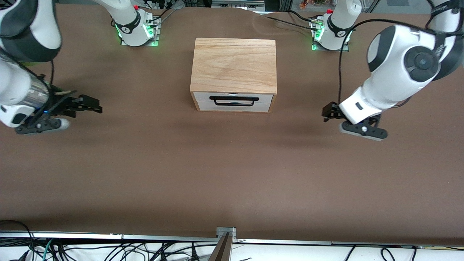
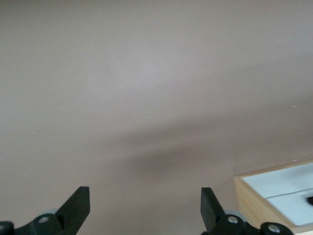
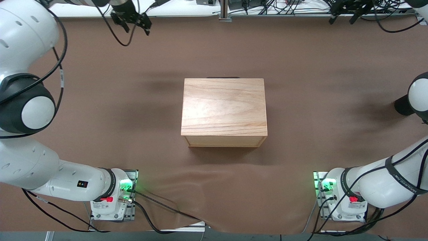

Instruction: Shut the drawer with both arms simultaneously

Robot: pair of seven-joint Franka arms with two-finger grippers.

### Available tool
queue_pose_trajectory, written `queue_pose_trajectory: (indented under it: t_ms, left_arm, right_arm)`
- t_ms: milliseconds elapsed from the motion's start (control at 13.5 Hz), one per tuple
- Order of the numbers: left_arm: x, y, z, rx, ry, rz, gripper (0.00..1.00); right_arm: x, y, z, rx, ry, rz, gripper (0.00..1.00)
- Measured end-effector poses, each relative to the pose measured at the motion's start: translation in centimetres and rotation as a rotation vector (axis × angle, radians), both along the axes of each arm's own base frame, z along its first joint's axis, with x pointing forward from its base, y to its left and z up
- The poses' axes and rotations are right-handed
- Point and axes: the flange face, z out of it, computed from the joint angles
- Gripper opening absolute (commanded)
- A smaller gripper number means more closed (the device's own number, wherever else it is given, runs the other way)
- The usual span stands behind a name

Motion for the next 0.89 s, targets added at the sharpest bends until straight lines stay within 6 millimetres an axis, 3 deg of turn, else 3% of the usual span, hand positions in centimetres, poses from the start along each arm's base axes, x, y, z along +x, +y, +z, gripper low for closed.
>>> queue_pose_trajectory:
  t_ms: [148, 369, 664, 886]
  left_arm:
    - [-0.5, 2.3, 2.8, 0.012, 0.0, 0.008, 1.0]
    - [-1.1, 5.3, 5.9, 0.02, 0.025, 0.033, 1.0]
    - [-1.1, 9.8, 7.5, 0.039, 0.009, 0.049, 1.0]
    - [-1.2, 11.0, 8.6, 0.038, -0.01, 0.061, 1.0]
  right_arm:
    - [-0.2, -1.5, 1.0, 0.001, -0.018, -0.007, 1.0]
    - [-1.4, -2.1, 3.4, -0.025, -0.036, -0.007, 1.0]
    - [-4.4, -0.2, 7.1, -0.082, -0.044, -0.039, 1.0]
    - [-5.6, 0.2, 8.1, -0.085, -0.046, -0.03, 1.0]
